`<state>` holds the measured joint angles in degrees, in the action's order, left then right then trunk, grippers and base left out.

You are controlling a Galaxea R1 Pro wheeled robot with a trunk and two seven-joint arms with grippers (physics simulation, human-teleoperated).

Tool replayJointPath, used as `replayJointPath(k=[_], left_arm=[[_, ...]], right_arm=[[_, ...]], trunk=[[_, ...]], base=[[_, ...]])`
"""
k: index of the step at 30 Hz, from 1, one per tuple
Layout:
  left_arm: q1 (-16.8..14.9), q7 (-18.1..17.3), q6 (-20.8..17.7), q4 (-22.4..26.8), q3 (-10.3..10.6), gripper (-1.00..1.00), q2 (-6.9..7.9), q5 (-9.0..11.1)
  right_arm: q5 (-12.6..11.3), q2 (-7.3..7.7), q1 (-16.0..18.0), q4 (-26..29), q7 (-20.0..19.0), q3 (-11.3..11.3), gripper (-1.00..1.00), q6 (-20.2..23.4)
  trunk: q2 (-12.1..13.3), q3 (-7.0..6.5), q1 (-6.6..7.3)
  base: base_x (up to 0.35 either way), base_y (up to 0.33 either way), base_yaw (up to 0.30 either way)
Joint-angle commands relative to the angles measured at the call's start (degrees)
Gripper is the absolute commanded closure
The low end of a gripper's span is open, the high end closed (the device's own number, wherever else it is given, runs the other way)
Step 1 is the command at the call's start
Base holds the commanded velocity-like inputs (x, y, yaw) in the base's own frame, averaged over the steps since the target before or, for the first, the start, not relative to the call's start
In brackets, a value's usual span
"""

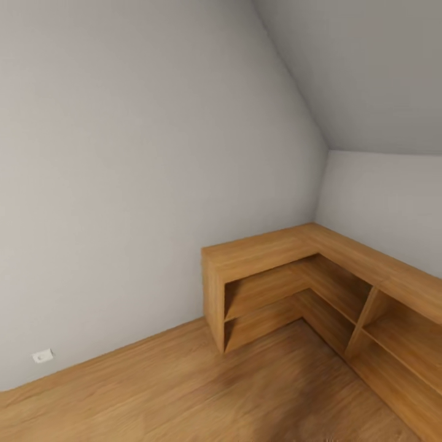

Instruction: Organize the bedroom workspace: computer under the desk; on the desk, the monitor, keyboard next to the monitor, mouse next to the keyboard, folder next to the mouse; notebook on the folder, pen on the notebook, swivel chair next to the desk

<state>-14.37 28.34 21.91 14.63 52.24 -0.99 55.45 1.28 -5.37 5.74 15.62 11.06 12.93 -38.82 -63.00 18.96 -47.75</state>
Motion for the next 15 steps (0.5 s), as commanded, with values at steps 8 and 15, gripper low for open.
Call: replayJointPath(k=[8,15], left_arm=[[0.0,0.3,0.2,0.0,0.5,-1.00,0.02,0.4],[0.0,0.3,0.2,0.0,0.5,-1.00,0.02,0.4]], right_arm=[[0.1,0.01,0.1,0.0,0.5,0.3,-1.00,1.8],[0.0,0.01,0.1,0.0,0.5,0.3,-1.00,2.5]], trunk=[[0.0,0.07,0.00],[0.0,0.07,0.00]], base=[[0.000,0.000,-0.300],[0.000,0.000,-0.300]])
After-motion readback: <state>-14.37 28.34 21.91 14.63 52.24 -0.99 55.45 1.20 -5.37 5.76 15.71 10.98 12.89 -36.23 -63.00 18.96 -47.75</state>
